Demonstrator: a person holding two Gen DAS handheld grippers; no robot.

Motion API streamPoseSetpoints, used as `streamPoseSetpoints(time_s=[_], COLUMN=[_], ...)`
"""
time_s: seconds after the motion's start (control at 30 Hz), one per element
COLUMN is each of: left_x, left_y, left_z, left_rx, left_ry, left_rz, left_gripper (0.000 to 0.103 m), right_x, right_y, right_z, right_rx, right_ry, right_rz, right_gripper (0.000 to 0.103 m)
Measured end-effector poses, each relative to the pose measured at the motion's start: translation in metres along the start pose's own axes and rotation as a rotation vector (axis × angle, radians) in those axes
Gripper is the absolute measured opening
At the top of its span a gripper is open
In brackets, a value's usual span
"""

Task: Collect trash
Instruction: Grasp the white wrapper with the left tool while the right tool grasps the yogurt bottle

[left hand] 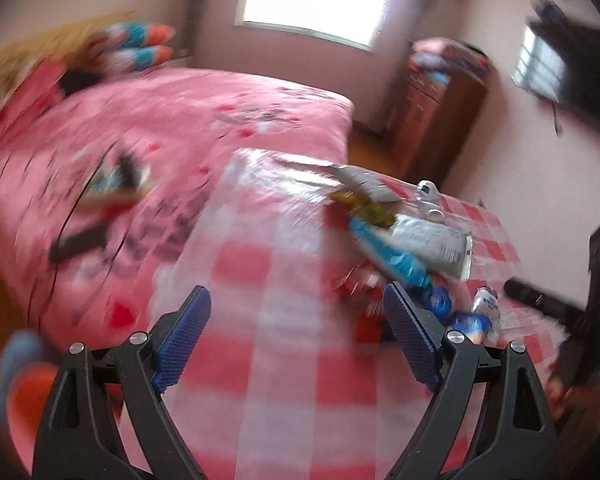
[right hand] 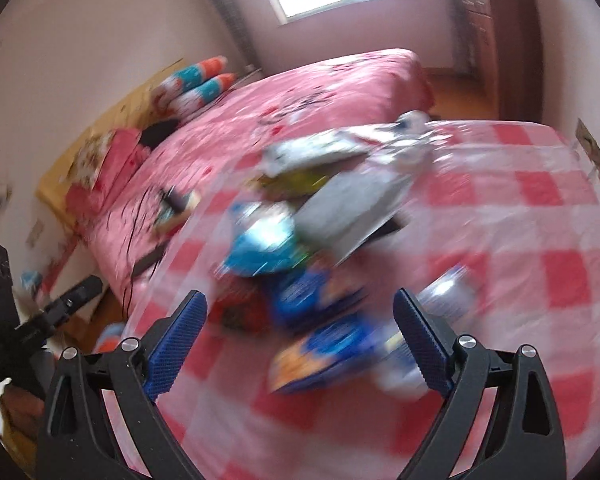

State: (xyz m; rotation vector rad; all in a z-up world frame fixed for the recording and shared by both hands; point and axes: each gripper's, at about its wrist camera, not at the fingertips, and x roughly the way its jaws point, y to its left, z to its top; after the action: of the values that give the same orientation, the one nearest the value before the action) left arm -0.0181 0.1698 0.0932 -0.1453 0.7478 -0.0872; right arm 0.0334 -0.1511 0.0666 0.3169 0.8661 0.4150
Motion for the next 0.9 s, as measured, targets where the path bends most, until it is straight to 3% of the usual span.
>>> streamPoseSetpoints(time_s=[0.23,0.47,0.63,0.9], left_x=[0.09,0.177,0.227,0.264], left_y=[-0.079,-0.129,-0.132,-0.123], left_z=[0.083,0.12,0.127,0.13], left_rx=[0.354,0.606,0.675,0.652], left_ry=[0.086,0.218,0.348,0.431], left_rz=[-0.098,-0.139,-0.157,-0.187], left_gripper=[0.088,0.088,0.088,0.088], right_x=[0.02,0.079,0.11,0.153], right_y=[-0.068,-0.09,-0.093,-0.091], right_z=[0.075,0.119,0.133,0.149], right_rx=[0.102,0.074,0.041,-0.03], right_ry=[0.018,0.094,0.124,0.191], right_rz=[0.031,0.015,-0.01,-0.068], right_gripper=[0.093,0.093,0.093,0.093])
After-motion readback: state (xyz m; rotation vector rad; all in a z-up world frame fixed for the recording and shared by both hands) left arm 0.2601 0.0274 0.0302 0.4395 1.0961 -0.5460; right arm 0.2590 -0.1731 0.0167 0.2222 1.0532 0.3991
